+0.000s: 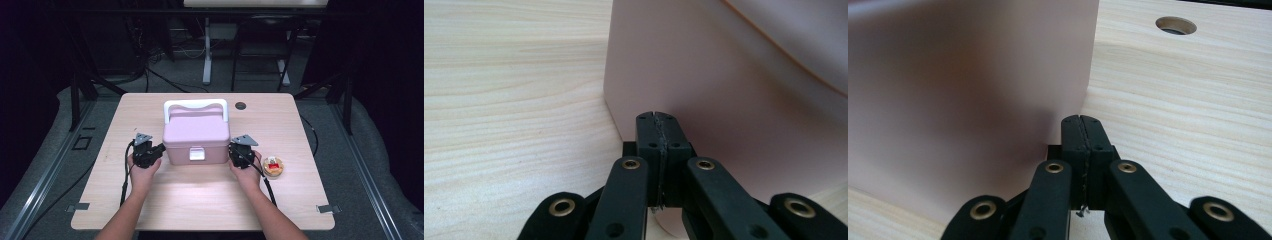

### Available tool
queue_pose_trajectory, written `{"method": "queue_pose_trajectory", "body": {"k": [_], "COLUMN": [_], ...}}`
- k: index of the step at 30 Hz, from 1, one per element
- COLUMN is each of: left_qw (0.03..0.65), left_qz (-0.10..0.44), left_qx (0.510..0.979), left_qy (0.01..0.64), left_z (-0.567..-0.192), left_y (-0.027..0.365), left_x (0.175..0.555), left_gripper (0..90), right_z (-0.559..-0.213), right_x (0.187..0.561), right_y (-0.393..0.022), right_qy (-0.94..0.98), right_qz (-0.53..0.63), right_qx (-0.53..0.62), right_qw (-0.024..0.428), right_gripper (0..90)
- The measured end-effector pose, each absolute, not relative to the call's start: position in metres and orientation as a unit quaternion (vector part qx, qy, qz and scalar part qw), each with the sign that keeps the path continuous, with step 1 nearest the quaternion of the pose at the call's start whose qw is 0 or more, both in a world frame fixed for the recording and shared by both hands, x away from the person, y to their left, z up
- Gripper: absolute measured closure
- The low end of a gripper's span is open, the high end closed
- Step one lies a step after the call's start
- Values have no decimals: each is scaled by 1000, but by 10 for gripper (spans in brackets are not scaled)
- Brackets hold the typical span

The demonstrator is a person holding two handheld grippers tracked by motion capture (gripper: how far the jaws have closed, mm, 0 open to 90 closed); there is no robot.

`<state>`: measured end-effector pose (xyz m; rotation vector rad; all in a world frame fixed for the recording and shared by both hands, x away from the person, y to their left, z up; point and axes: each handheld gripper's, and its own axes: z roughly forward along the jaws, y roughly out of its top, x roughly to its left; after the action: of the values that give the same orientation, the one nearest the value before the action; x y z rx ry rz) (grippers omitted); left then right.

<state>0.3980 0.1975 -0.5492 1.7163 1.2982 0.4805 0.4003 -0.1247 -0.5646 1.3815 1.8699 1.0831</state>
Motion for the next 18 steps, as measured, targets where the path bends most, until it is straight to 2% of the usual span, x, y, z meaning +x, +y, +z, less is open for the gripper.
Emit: {"method": "queue_pose_trajectory", "body": {"k": [18], "left_qw": [447], "left_qz": [203], "left_qx": [708], "left_qy": [508], "left_z": [-548], "left_y": [193], "left_x": [385], "left_gripper": [900], "right_z": [-565], "right_x": [387], "right_y": [-130], "right_qy": [709], "right_qz": [402], "right_qx": [501], "right_qw": [291], "right_gripper": [900]}}
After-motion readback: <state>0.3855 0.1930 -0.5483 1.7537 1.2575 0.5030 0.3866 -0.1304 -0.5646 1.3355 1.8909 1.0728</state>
